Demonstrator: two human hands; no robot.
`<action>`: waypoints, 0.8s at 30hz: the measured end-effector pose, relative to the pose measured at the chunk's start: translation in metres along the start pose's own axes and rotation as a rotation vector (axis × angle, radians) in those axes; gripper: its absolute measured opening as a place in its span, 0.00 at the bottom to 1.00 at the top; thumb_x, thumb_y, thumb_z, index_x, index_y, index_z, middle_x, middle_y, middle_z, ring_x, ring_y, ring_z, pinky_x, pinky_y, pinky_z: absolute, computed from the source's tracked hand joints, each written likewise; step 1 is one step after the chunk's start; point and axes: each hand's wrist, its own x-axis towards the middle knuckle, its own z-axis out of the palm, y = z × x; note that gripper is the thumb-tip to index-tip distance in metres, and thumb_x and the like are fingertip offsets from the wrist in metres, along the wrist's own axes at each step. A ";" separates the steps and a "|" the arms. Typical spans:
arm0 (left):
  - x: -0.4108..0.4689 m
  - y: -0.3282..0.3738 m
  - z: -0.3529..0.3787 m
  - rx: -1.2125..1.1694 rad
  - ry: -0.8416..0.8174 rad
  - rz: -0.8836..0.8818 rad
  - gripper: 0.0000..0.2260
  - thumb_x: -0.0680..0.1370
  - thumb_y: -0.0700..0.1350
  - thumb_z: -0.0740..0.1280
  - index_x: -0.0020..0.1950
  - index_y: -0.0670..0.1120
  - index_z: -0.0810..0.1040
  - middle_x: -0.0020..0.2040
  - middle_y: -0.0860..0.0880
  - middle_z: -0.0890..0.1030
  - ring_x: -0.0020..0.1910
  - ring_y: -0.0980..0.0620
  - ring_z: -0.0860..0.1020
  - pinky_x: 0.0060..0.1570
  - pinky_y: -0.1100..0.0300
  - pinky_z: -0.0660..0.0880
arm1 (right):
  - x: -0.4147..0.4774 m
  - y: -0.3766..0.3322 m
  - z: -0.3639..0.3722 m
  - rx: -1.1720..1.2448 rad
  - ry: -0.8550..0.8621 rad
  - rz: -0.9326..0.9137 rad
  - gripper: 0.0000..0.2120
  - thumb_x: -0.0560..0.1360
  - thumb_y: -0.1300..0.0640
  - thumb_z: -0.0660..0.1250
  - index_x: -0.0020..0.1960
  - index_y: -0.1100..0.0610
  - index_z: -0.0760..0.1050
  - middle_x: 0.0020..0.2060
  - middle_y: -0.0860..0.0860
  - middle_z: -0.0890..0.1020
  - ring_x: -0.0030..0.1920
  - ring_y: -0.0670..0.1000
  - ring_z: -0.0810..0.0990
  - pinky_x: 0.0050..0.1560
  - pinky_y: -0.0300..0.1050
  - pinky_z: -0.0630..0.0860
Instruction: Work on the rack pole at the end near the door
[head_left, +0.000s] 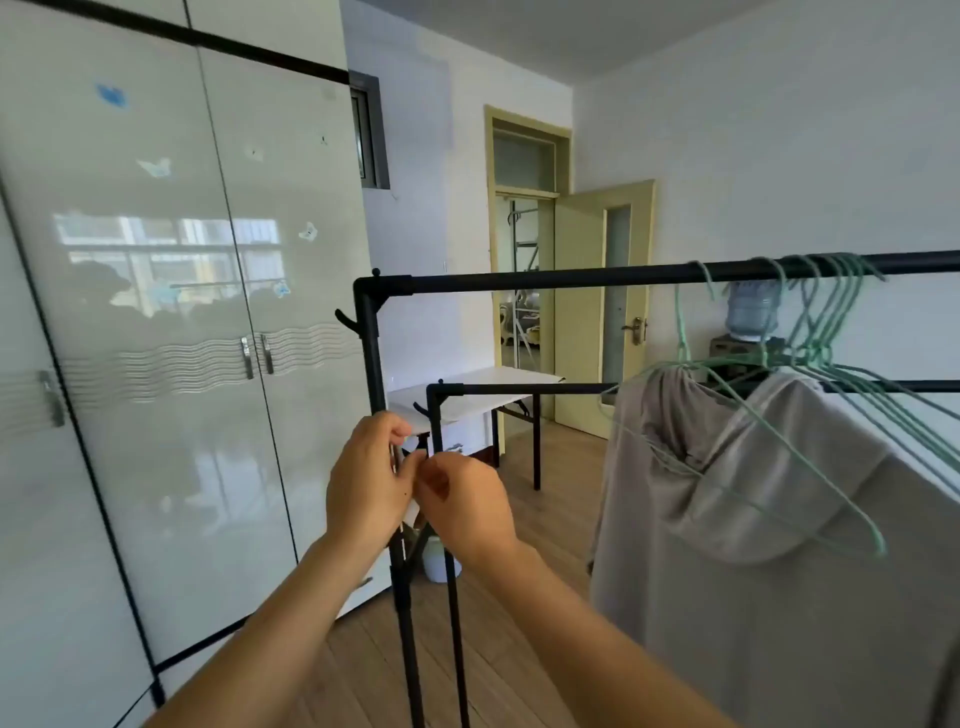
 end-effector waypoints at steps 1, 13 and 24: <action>0.005 -0.006 0.002 -0.010 0.012 -0.035 0.13 0.73 0.44 0.70 0.54 0.47 0.71 0.47 0.50 0.74 0.42 0.48 0.76 0.38 0.57 0.73 | 0.007 0.002 0.007 0.011 -0.008 0.007 0.09 0.77 0.57 0.62 0.50 0.60 0.78 0.45 0.56 0.83 0.41 0.51 0.79 0.39 0.39 0.69; 0.076 -0.054 0.033 0.066 -0.049 -0.165 0.13 0.77 0.45 0.64 0.59 0.43 0.69 0.55 0.43 0.76 0.47 0.43 0.78 0.44 0.55 0.75 | 0.099 0.025 0.072 -0.039 -0.044 0.012 0.11 0.77 0.59 0.60 0.58 0.59 0.72 0.54 0.57 0.78 0.50 0.56 0.79 0.50 0.51 0.78; 0.100 -0.059 0.070 0.044 0.010 -0.124 0.13 0.77 0.46 0.64 0.59 0.43 0.69 0.53 0.43 0.79 0.49 0.44 0.79 0.45 0.59 0.72 | 0.130 0.053 0.084 -0.027 -0.068 0.011 0.10 0.77 0.61 0.59 0.58 0.58 0.66 0.49 0.57 0.81 0.46 0.57 0.80 0.42 0.48 0.76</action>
